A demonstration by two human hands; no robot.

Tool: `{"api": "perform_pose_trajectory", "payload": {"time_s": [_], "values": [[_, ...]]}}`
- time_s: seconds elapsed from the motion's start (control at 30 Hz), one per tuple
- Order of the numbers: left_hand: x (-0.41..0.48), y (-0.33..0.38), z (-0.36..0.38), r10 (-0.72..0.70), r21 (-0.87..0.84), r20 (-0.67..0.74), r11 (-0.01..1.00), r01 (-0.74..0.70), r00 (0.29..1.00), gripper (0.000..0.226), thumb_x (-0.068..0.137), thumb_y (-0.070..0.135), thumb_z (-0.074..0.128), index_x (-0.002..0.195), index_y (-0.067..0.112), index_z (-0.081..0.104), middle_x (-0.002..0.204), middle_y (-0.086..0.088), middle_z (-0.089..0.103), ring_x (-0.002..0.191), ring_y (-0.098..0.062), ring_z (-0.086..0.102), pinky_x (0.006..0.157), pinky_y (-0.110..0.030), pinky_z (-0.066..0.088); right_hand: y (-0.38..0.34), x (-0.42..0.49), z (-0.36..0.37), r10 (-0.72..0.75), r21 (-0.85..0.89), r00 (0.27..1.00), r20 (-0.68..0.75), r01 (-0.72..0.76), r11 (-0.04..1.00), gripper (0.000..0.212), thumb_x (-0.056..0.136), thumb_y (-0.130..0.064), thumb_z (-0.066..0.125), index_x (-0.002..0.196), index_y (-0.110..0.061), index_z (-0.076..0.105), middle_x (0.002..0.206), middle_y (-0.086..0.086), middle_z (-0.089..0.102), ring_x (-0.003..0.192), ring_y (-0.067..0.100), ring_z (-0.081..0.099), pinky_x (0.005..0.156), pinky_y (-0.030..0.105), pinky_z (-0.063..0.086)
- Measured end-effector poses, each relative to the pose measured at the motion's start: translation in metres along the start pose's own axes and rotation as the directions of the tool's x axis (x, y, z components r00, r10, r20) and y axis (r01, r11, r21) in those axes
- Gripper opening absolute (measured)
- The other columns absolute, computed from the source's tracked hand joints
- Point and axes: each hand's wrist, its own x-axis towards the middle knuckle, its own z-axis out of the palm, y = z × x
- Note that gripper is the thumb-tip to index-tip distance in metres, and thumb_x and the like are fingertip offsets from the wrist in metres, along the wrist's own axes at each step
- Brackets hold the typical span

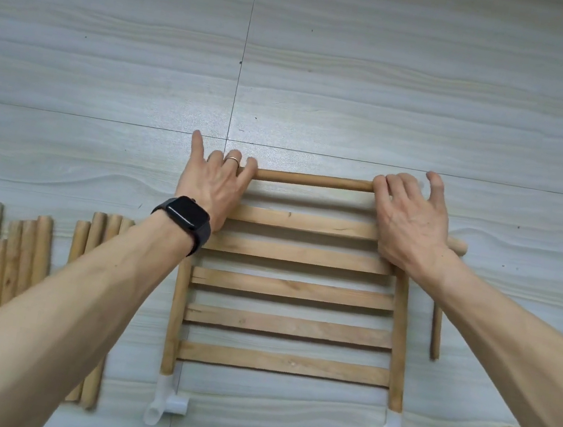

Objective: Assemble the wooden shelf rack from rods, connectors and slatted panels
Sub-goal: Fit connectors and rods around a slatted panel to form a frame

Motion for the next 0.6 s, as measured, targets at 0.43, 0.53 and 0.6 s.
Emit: {"api": "perform_pose_trajectory", "payload": {"time_s": [0.43,0.53,0.6], "values": [[0.004,-0.002,0.0,-0.053,-0.04,-0.018,0.998,0.052,0.998,0.061,0.087,0.011,0.057,0.14,0.007,0.027,0.13,-0.008,0.056,0.108,-0.032,0.062,0.117,-0.061,0.019,0.007,0.014,0.007,-0.064,0.003,0.99,-0.128,0.065,0.998,0.063,0.055,-0.009,0.06,0.117,-0.009,0.048,0.108,0.006,0.06,0.102,0.028,0.053,0.096,0.048,0.026],[0.003,-0.001,0.0,-0.078,-0.11,-0.008,0.991,0.077,0.997,0.081,0.08,0.019,0.064,0.145,0.016,0.016,0.134,-0.007,0.052,0.112,-0.031,0.058,0.115,-0.066,0.017,0.006,0.008,0.006,-0.045,0.067,0.976,-0.211,0.06,0.996,0.078,0.054,-0.006,0.063,0.129,-0.009,0.047,0.124,0.005,0.056,0.126,0.027,0.048,0.101,0.05,0.024],[0.004,0.005,-0.002,-0.027,-0.238,-0.045,0.971,0.016,0.999,0.094,0.074,0.023,0.067,0.148,0.021,0.008,0.138,-0.006,0.047,0.12,-0.031,0.053,0.113,-0.068,0.017,0.005,-0.001,0.004,-0.036,0.082,0.961,-0.274,0.061,0.995,0.083,0.053,-0.006,0.063,0.134,-0.008,0.047,0.132,0.005,0.054,0.141,0.028,0.037,0.105,0.051,0.02]]}}
